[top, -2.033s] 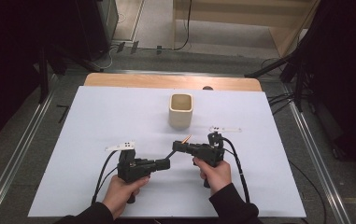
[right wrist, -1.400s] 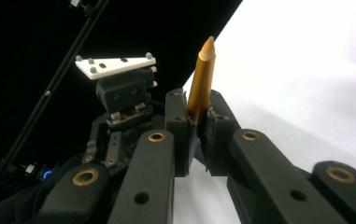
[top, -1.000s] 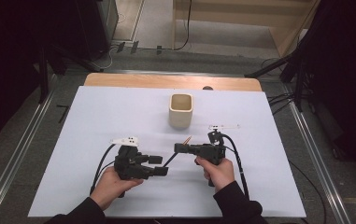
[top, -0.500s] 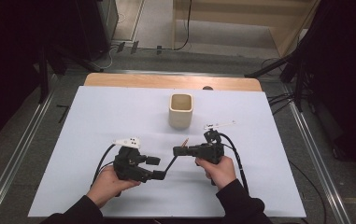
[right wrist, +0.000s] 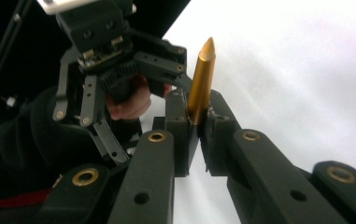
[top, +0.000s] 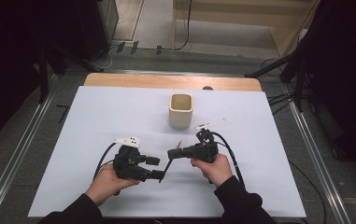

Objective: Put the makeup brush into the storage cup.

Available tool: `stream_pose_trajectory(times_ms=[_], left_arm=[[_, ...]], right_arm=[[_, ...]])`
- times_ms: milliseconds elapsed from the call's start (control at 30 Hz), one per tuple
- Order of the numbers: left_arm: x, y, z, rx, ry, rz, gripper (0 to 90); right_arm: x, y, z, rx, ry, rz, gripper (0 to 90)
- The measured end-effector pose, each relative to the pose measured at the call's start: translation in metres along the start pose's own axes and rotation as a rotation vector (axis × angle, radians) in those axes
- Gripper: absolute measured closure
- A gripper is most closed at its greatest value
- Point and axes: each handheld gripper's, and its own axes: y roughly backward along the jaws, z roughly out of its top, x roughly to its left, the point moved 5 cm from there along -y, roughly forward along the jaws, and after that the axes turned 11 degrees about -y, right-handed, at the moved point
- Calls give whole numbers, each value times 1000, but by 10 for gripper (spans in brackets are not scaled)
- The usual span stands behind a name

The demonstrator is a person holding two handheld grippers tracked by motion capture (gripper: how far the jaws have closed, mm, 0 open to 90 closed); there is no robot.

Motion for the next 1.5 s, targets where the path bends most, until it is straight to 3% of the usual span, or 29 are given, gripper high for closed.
stream_pose_trajectory(times_ms=[300, 533, 600, 800, 1100, 1500], left_arm=[[0, -3, -1, 24, 1, -28, 335], [0, -7, -2, 61, 13, -40, 423], [0, -8, -2, 63, 26, -38, 491], [-2, -9, 0, 50, 43, -52, 675], [-2, -11, -1, 59, 48, -59, 800], [-2, -11, 0, 59, 43, -45, 839]], right_arm=[[4, -9, -1, 50, 35, 18, 834], [10, -17, 0, 106, 89, 26, 834], [10, -18, 0, 110, 95, 28, 833], [10, -20, 0, 117, 90, 41, 833], [9, -22, 0, 118, 77, 37, 832], [9, -22, 0, 109, 82, 31, 826]])
